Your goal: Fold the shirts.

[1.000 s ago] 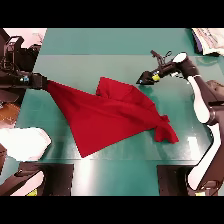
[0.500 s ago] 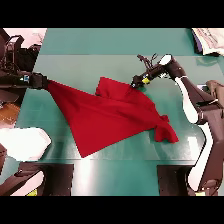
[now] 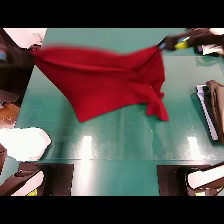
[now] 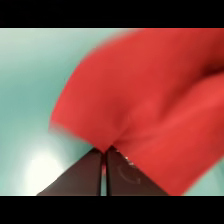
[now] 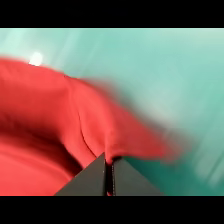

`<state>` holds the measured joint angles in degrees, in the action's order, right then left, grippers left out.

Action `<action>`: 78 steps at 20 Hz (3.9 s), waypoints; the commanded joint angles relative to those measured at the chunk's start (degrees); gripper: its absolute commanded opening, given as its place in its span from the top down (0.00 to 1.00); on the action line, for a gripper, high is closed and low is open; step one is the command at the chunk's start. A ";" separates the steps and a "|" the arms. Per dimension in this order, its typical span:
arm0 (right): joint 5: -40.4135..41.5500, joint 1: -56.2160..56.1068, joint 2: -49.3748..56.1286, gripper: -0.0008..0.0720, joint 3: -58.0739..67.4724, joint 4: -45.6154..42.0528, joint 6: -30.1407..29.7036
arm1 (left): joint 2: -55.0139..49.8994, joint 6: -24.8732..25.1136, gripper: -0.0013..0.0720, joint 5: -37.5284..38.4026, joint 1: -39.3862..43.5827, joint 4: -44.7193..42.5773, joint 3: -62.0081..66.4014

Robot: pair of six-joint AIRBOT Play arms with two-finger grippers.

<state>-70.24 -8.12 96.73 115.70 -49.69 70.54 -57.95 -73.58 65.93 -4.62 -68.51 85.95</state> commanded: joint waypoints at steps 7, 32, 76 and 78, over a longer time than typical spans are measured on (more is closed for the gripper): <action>4.81 16.52 -33.38 0.97 0.02 0.00 -0.22 | 2.34 0.04 0.95 1.81 -0.04 10.64 33.24; -8.50 4.46 0.07 0.97 -0.09 -19.76 6.58 | -25.49 2.19 0.95 -1.09 -0.04 17.84 -1.86; -11.56 18.84 -33.24 0.40 -54.64 -18.93 3.37 | -0.96 0.11 0.95 -7.76 -1.90 16.46 -55.21; -10.93 23.67 -33.75 0.40 -61.79 -18.99 3.34 | -0.96 0.28 0.95 -7.78 -1.90 16.52 -52.48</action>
<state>-81.41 10.44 63.81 61.34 -68.66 73.87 -58.98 -73.01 58.46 -6.79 -52.66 30.63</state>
